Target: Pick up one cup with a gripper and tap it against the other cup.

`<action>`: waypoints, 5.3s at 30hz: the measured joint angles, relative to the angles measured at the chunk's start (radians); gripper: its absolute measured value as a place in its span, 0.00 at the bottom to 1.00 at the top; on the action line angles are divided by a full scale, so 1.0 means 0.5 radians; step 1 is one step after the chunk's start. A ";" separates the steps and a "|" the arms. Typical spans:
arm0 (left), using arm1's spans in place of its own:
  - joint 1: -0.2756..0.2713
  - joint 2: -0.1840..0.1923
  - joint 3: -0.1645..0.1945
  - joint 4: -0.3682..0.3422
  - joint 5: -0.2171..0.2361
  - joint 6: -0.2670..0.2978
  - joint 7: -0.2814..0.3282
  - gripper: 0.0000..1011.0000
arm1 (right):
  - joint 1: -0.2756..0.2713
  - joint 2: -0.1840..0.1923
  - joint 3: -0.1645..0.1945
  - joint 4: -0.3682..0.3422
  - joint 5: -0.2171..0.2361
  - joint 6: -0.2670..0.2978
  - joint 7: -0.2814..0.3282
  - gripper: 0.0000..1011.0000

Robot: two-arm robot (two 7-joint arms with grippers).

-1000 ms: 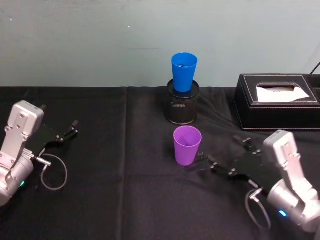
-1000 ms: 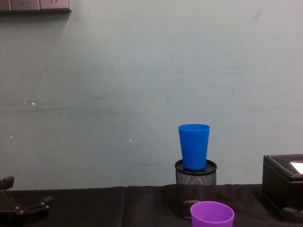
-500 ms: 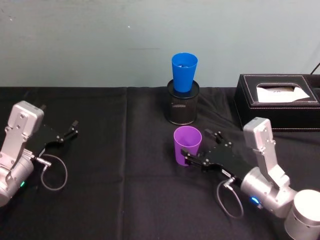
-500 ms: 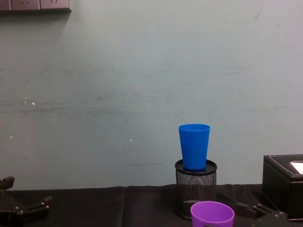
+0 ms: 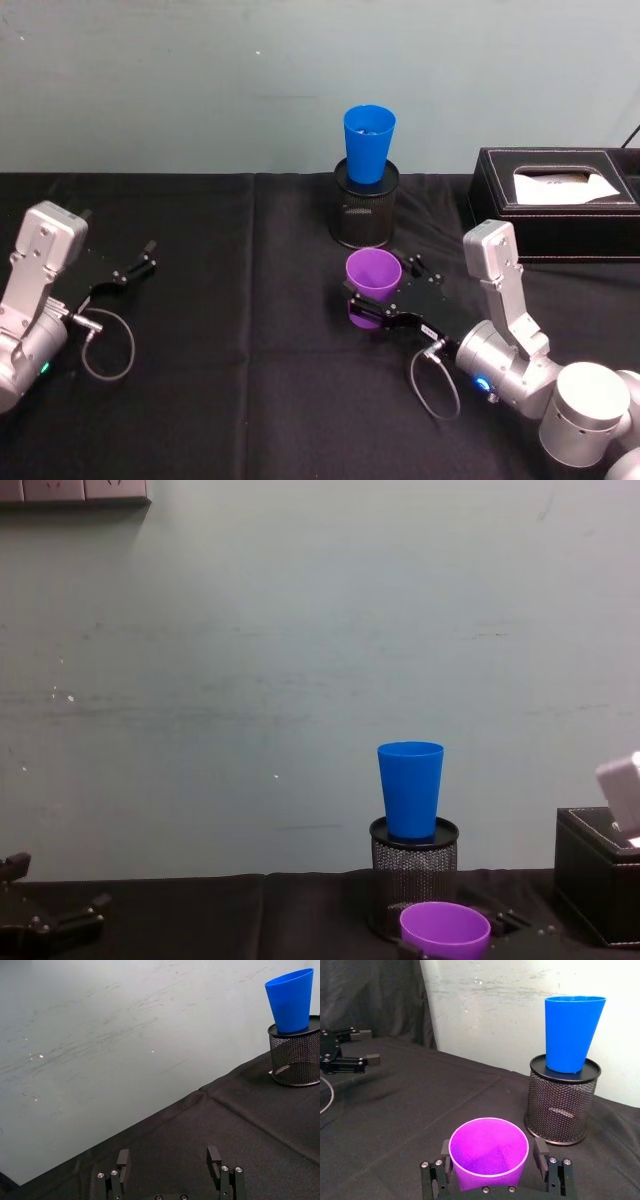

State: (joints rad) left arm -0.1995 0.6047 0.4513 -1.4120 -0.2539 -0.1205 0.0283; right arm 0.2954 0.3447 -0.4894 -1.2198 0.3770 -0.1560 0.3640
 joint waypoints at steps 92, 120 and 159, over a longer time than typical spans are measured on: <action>0.000 0.000 0.000 0.000 0.000 0.000 0.000 0.99 | -0.182 0.057 0.285 -0.692 -0.076 0.434 -0.039 0.73; 0.000 0.000 0.000 0.000 0.000 0.000 0.000 0.99 | -0.182 0.057 0.285 -0.692 -0.076 0.434 -0.039 0.73; 0.000 0.000 0.000 0.000 0.000 0.000 0.000 0.99 | 0.608 -0.290 0.259 0.336 0.132 0.526 0.088 0.73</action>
State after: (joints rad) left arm -0.1995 0.6047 0.4514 -1.4120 -0.2539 -0.1205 0.0283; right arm 0.5993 0.1996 -0.3597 -1.0517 0.4430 0.1071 0.4082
